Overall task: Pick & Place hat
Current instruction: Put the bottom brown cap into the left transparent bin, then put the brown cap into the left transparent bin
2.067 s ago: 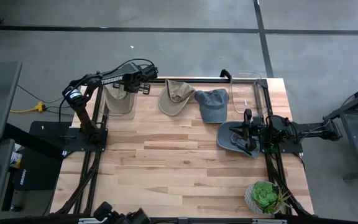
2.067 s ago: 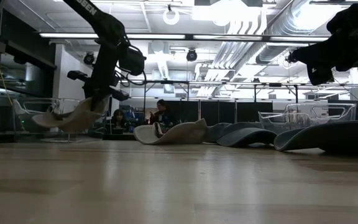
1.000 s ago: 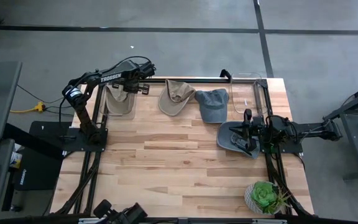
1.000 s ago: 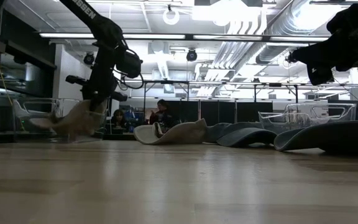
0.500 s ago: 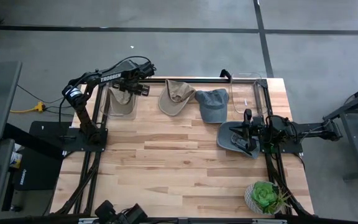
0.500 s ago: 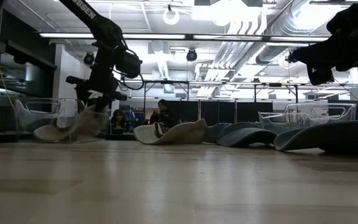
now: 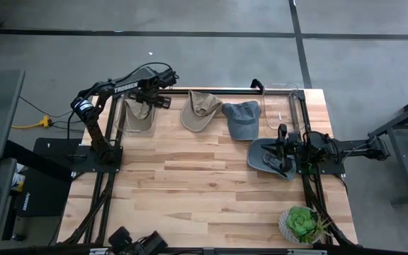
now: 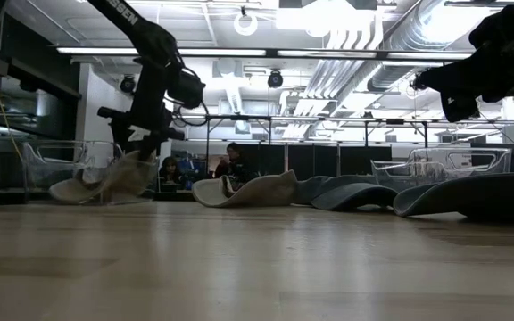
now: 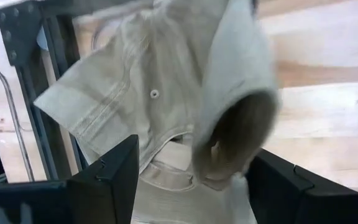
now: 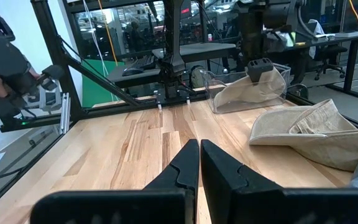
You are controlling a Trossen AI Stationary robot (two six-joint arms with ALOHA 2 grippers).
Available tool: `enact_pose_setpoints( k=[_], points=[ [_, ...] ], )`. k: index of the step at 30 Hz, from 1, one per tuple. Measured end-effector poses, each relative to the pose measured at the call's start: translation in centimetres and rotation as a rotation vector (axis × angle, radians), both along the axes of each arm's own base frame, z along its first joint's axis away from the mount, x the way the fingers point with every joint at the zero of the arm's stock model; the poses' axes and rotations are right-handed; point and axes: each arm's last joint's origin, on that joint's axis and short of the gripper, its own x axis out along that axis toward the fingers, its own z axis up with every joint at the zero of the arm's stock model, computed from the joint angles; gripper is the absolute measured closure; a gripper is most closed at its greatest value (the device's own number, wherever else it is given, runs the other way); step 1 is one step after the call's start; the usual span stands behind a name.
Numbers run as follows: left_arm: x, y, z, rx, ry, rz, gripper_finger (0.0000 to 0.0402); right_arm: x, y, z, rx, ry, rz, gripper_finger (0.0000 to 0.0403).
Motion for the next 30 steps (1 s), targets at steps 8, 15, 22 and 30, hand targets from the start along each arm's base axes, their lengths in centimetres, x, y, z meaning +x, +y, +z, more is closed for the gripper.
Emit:
enact_pose_setpoints(
  k=[8,15,22,30],
  points=[
    [0.7,0.6,2.8,0.026,-0.06,-0.026,0.0175,0.0,0.0,0.0,0.0,0.0,0.0,0.0391],
    [1.5,0.9,4.8,-0.006,-0.198,-0.035,0.0175,0.0,0.0,0.0,0.0,0.0,0.0,0.0391],
    [2.2,1.1,5.8,-0.038,-0.346,-0.043,0.0175,0.0,0.0,0.0,0.0,0.0,0.0,0.0391],
    [3.1,1.3,6.1,-0.099,-0.518,-0.053,0.0175,0.0,0.0,0.0,0.0,0.0,0.0,0.0391]
  ],
)
